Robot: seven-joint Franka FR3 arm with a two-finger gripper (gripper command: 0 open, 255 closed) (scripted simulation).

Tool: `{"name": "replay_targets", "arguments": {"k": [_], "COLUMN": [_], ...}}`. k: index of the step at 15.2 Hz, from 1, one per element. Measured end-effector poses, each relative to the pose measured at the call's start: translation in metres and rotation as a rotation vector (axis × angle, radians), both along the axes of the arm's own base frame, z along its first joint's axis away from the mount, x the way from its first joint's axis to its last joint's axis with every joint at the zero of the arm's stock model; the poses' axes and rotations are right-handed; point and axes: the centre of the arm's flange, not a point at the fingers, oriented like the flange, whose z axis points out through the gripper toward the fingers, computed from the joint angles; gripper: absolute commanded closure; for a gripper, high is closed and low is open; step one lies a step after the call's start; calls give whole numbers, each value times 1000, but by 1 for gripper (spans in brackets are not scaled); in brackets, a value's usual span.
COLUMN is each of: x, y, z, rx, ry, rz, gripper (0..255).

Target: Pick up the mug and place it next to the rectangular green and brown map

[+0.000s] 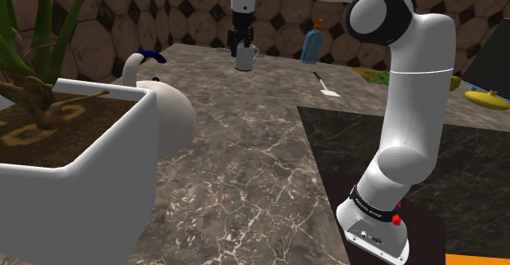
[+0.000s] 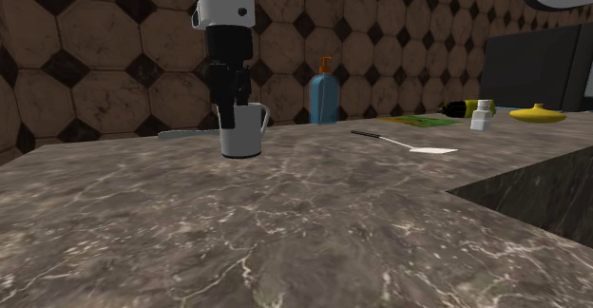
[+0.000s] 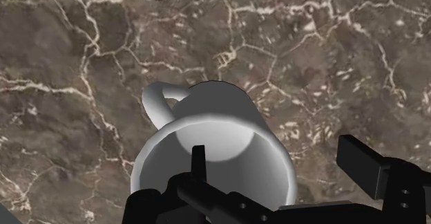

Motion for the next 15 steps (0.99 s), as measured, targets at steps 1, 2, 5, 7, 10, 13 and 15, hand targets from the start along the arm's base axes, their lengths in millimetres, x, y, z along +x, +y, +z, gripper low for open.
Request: {"name": "replay_targets", "arguments": {"k": [1, 2, 5, 7, 10, 13, 15], "x": [0, 0, 0, 0, 0, 0, 0], "y": [0, 0, 0, 0, 0, 0, 0], "z": [0, 0, 0, 0, 0, 6, 15], "rx": [0, 0, 0, 0, 0, 0, 0], "ry": [0, 0, 0, 0, 0, 0, 0], "rz": [0, 0, 0, 0, 0, 0, 0], "gripper": [255, 255, 255, 255, 255, 255, 255]}}
